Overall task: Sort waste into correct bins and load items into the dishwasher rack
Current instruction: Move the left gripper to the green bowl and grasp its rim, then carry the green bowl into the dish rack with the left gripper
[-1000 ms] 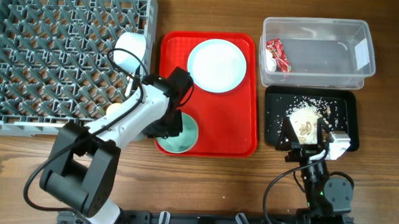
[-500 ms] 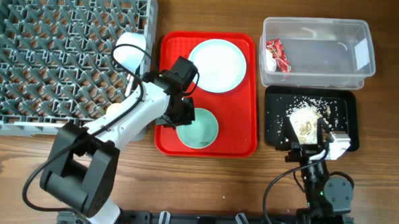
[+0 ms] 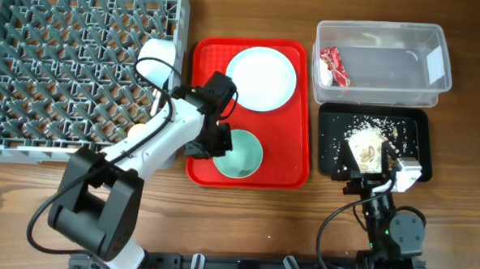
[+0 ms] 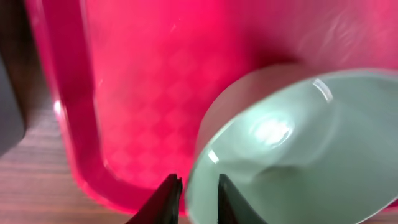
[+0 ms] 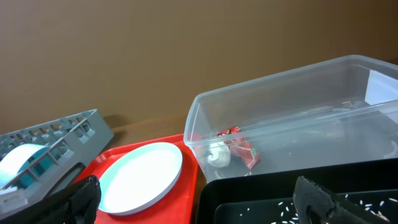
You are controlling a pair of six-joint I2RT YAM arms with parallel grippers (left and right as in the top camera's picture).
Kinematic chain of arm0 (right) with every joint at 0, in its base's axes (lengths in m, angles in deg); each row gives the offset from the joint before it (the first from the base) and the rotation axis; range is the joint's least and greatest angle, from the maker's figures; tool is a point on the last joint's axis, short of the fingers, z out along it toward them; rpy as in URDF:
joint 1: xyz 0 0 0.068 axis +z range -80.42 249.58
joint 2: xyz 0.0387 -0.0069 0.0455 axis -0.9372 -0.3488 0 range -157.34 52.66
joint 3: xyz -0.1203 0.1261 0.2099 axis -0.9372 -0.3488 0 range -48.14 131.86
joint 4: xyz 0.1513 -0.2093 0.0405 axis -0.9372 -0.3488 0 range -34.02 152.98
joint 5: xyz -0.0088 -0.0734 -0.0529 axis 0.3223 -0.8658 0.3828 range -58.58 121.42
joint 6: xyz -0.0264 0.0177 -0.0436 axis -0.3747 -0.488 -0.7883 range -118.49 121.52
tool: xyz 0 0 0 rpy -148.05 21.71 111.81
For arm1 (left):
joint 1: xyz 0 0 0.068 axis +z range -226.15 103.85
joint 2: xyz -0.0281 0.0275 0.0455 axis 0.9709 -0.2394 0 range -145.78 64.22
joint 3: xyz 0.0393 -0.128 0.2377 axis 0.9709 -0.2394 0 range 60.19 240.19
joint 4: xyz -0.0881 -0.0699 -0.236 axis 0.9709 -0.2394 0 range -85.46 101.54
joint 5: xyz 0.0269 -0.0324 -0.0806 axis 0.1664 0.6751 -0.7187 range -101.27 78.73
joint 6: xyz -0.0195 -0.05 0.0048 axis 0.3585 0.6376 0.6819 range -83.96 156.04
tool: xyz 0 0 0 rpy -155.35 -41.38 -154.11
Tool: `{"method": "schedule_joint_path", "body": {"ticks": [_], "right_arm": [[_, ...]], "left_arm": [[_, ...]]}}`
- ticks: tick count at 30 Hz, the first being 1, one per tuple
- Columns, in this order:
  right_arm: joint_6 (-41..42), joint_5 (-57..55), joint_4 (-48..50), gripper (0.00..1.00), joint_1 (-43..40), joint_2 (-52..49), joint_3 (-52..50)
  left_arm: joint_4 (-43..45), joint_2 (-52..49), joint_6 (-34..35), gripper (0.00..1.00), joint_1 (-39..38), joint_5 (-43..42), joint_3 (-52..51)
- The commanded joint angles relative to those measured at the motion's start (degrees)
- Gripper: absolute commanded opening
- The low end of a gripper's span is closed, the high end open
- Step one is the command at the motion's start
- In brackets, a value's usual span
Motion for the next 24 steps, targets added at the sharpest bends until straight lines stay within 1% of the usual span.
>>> {"method": "schedule_joint_path", "body": {"ticks": [1, 3, 7, 10, 12, 14, 15, 16, 19, 21, 24], "right_arm": [[0.39, -1.16, 0.42, 1.00, 0.28, 0.68, -0.07], [0.42, -1.16, 0.42, 1.00, 0.28, 0.68, -0.07], [0.42, -1.16, 0.42, 1.00, 0.28, 0.68, -0.07], [0.39, -1.16, 0.42, 1.00, 0.28, 0.68, -0.07], [0.42, -1.16, 0.42, 1.00, 0.28, 0.68, -0.07], [0.42, -1.16, 0.42, 1.00, 0.28, 0.68, -0.07], [0.39, -1.16, 0.42, 1.00, 0.28, 0.68, -0.07], [0.39, -1.16, 0.42, 1.00, 0.28, 0.68, -0.07], [0.42, -1.16, 0.42, 1.00, 0.28, 0.68, -0.07], [0.42, -1.16, 0.42, 1.00, 0.28, 0.68, -0.07], [0.42, -1.16, 0.42, 1.00, 0.28, 0.68, -0.07]], "left_arm": [[2.95, 0.68, -0.09, 0.15, -0.74, -0.37, -3.82], [3.37, 0.68, 0.44, 0.04, -0.72, -0.37, -4.63], [3.48, 1.40, 0.37, 0.04, -0.04, -0.33, -3.15], [1.07, 3.10, -0.28, 0.04, 0.94, 1.07, 0.39], [-3.52, 4.90, -0.28, 0.04, 1.68, 7.06, 5.22], [-9.53, 6.43, -0.28, 0.04, 1.95, 15.56, 11.43], [-13.40, 6.97, -0.28, 0.04, 1.95, 21.09, 15.39], [-15.72, 7.19, -0.26, 0.04, 1.95, 24.70, 17.73], [-24.28, 7.52, -0.24, 0.04, 1.92, 39.34, 25.68], [-29.14, 7.72, 0.61, 0.04, 1.90, 51.67, 27.91], [-35.36, 7.54, 6.16, 0.04, 1.95, 65.64, 27.71]]}}
